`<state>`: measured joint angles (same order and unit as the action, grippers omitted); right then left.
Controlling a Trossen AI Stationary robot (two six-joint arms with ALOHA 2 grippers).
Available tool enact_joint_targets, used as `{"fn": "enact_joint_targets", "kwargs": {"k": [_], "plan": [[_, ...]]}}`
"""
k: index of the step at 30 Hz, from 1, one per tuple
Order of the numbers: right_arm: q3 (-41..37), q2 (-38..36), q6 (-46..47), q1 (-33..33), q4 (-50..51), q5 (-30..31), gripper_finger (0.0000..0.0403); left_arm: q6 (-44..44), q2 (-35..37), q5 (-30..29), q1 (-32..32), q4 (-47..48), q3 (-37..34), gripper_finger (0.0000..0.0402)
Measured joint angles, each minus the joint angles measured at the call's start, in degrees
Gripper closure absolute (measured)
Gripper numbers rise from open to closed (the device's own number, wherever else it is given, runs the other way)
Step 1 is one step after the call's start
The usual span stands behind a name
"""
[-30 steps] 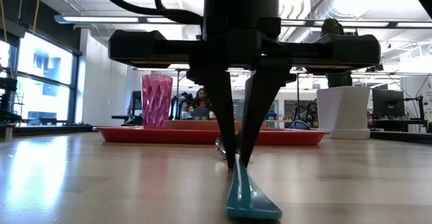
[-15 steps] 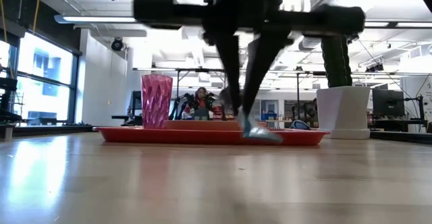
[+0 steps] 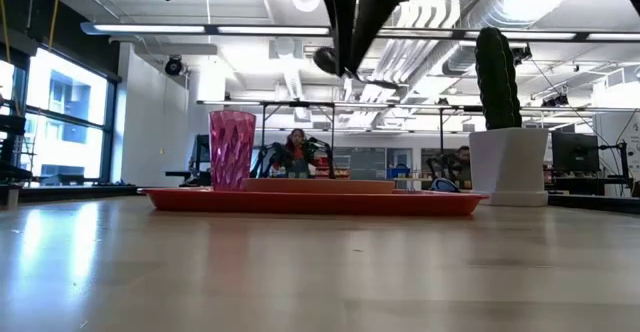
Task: Pick and place plate/cup/fork/spoon on tray
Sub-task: Put the blue spoon on the red serving tray to the left of the orange fork
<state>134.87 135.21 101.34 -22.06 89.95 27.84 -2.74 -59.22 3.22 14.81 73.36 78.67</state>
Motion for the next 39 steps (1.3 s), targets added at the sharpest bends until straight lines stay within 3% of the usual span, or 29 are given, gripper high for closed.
{"fn": "enact_joint_targets", "kwargs": {"k": [11, 25, 31, 39], "plan": [[0.0, -6.9, -22.4, 9.2, 0.1, 5.7, 0.0403, 0.0, 0.0, 0.0, 0.0, -0.1, 0.0, 0.0325], [-0.4, -11.3, -41.5, 17.8, 0.0, 9.5, 0.0403, 0.0, 0.0, 0.0, 0.0, -0.2, 0.0, 0.0325], [-9.1, -12.6, -42.9, 20.2, 0.0, 7.2, 0.0403, 0.0, 0.0, 0.0, 0.0, -0.2, 0.0, 0.0325], [-25.7, -21.9, -38.4, 21.9, -1.8, 3.8, 0.0403, -0.2, 0.0, -1.9, 0.1, -0.5, 0.0, 0.0325]]}}
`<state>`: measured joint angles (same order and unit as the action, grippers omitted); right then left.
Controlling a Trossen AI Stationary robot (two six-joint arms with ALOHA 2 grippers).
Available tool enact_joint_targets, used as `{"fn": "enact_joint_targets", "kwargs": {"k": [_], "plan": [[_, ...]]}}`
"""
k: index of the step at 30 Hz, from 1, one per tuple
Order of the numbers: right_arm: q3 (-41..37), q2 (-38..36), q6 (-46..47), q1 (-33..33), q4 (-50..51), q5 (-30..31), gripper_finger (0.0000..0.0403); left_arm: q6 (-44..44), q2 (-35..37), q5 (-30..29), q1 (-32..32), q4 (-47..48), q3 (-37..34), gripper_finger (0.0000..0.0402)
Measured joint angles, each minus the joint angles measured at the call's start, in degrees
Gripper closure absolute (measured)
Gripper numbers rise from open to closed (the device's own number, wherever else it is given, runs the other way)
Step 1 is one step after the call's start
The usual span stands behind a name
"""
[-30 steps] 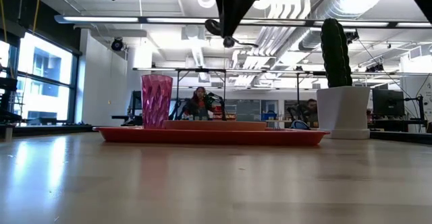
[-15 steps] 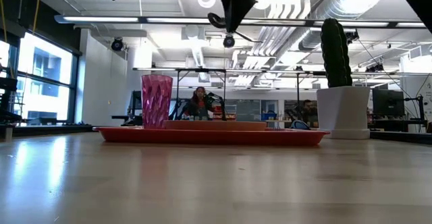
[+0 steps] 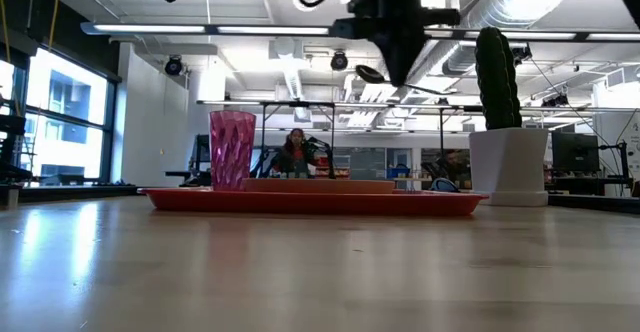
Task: Pick and place plate/cup/fork/spoon on tray
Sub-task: Put the blue spoon on the red serving tray to the left of the orange fork
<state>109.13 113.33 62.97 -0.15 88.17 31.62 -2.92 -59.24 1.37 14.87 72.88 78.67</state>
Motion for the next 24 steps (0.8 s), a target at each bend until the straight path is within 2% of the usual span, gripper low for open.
{"fn": "enact_joint_targets", "kwargs": {"k": [7, 15, 19, 24], "plan": [[-16.2, -10.3, 3.6, 2.1, -9.2, -2.4, 0.0403, 0.0, 0.0, -0.8, 0.0, 0.0, 0.0, 0.0325], [-34.4, -19.3, 7.4, 7.6, -27.2, -10.4, 0.0403, -1.5, -0.8, -0.8, 0.0, -0.1, 0.0, 0.0325], [-39.2, -20.2, 7.6, 10.5, -32.6, -13.1, 0.0403, -1.6, -1.8, -0.8, 0.0, -0.5, 0.0, 0.0326], [-40.7, -19.7, 4.3, 13.8, -35.2, -15.3, 0.0403, -1.9, -3.6, -0.8, 0.0, -0.9, 0.0, 0.0326]]}}
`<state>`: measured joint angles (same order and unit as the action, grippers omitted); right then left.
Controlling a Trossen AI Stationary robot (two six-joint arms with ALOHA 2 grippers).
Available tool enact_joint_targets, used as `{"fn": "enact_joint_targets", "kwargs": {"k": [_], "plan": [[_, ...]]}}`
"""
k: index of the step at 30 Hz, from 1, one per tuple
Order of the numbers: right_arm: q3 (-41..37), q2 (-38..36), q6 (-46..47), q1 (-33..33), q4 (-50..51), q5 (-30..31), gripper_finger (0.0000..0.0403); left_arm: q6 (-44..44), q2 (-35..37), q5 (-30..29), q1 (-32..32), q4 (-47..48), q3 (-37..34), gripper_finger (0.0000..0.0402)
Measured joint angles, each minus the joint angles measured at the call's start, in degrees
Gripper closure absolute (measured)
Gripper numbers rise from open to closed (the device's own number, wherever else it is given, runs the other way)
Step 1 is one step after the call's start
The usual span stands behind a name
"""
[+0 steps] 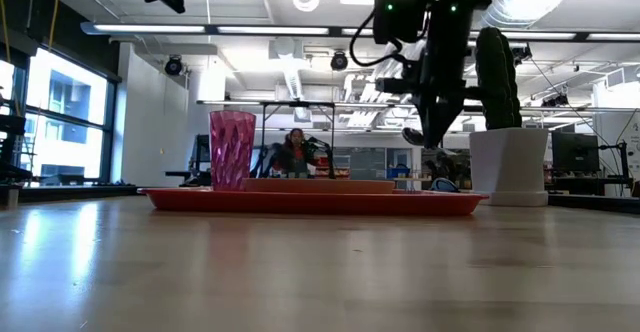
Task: Pick and place plate/cup/fork/spoon on tray
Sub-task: Put the blue spoon on the red serving tray to the left of the orange fork
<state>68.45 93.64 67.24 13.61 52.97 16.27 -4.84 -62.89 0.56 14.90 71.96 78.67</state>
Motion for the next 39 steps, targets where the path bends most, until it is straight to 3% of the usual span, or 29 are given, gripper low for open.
{"fn": "enact_joint_targets", "kwargs": {"k": [5, 12, 23, 39], "plan": [[0.0, 0.1, -3.8, 3.1, -3.1, 0.0, 0.0403, 0.0, -2.0, -1.3, 0.1, -0.8, 0.0, 0.0326], [0.0, 0.2, -7.5, 7.4, -5.9, 0.0, 0.0403, 0.1, -3.3, -8.1, 0.1, -2.1, 0.0, 0.0326], [0.0, 4.5, -6.4, 9.2, -10.0, -4.3, 0.0403, 4.7, -3.4, -15.9, 0.1, -7.7, 0.0, 0.0326], [0.1, 9.5, -2.8, 8.9, -11.5, -8.3, 0.0403, 12.6, -3.4, -16.3, 3.3, -10.6, 0.0, 0.0326]]}}
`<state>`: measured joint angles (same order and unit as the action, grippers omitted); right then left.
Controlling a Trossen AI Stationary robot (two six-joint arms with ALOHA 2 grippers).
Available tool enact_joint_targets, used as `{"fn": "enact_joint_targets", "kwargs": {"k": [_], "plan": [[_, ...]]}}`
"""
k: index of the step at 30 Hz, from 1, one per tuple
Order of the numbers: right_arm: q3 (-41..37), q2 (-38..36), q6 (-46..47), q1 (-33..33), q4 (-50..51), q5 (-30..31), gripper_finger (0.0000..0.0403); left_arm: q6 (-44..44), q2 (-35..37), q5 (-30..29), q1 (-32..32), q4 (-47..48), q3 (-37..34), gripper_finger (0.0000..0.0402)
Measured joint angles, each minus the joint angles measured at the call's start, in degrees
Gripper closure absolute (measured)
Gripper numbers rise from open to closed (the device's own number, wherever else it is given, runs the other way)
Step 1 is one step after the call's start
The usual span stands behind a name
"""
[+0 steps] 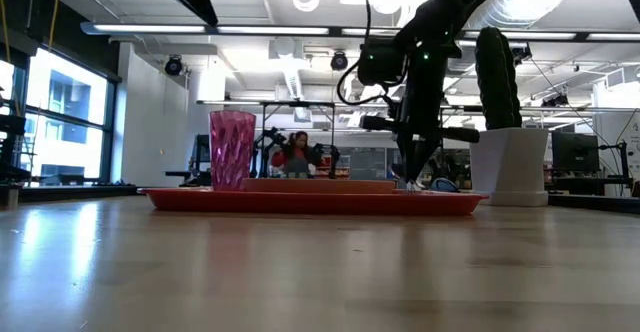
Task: Pick and place plate/cup/fork/spoon on tray
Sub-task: Put the blue spoon on the red serving tray to the left of the orange fork
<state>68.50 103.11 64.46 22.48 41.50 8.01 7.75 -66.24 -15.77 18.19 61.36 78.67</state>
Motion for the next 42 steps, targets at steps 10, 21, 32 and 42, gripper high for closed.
{"fn": "enact_joint_targets", "kwargs": {"k": [10, 21, 32, 42], "plan": [[0.0, 1.9, 0.1, 0.8, -1.1, -0.7, 0.0403, 0.5, 0.0, 0.2, 1.5, 0.0, 0.0, 0.0326], [0.0, 4.2, 0.0, 0.8, -2.0, -2.6, 0.0403, 0.5, 0.0, 0.2, 1.7, 0.0, 0.0, 0.0326], [0.0, 4.2, -1.8, 2.4, -1.8, -2.5, 0.0403, 0.4, 0.0, 0.2, 1.7, 0.0, 0.0, 0.0326], [0.0, 4.2, -1.5, 2.4, -1.5, -2.9, 0.0403, 0.4, 0.0, 0.2, 1.7, 0.0, 0.0, 0.0326]]}}
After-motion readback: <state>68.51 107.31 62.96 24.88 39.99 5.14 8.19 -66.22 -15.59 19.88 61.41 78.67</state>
